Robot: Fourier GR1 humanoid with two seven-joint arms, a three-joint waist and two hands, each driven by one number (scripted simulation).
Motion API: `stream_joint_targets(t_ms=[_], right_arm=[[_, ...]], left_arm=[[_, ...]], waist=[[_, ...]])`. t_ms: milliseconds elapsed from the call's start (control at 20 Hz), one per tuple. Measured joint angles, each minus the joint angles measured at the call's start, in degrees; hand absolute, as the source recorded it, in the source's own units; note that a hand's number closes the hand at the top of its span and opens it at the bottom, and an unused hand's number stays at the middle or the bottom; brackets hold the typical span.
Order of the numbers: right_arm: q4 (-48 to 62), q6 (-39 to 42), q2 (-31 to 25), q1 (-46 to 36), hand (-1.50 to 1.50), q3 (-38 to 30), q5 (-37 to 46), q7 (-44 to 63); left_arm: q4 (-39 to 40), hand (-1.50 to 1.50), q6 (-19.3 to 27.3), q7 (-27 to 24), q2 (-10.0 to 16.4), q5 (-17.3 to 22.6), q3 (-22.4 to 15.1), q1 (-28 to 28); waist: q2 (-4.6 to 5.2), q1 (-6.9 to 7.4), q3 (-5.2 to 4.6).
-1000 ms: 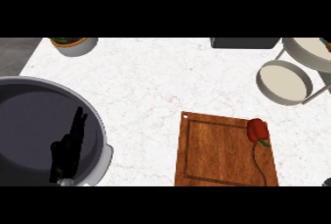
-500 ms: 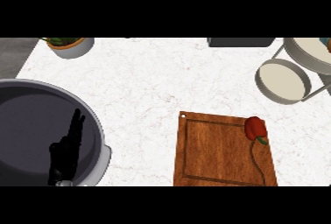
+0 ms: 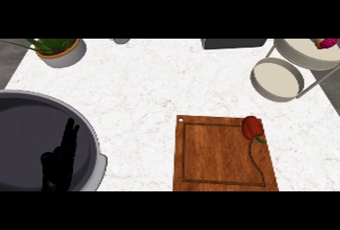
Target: Pick the cupcake from the cutting board and place it in the tiered basket
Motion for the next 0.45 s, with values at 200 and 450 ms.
stream_joint_targets(t_ms=[200,450], right_arm=[[-14.58,6.53,3.55,6.84,-1.5,-0.56,-2.09,2.17],[-33.13,16.0,8.64,16.91,-1.5,-1.07,-7.59,3.89]], left_arm=[[-0.5,0.0,0.36,0.18,0.01,0.09,0.74,1.26],[-1.63,0.0,0.07,0.23,0.18,0.7,1.28,2.41]], waist=[[-0.39,-1.53,0.0],[-0.47,-2.44,-0.1]])
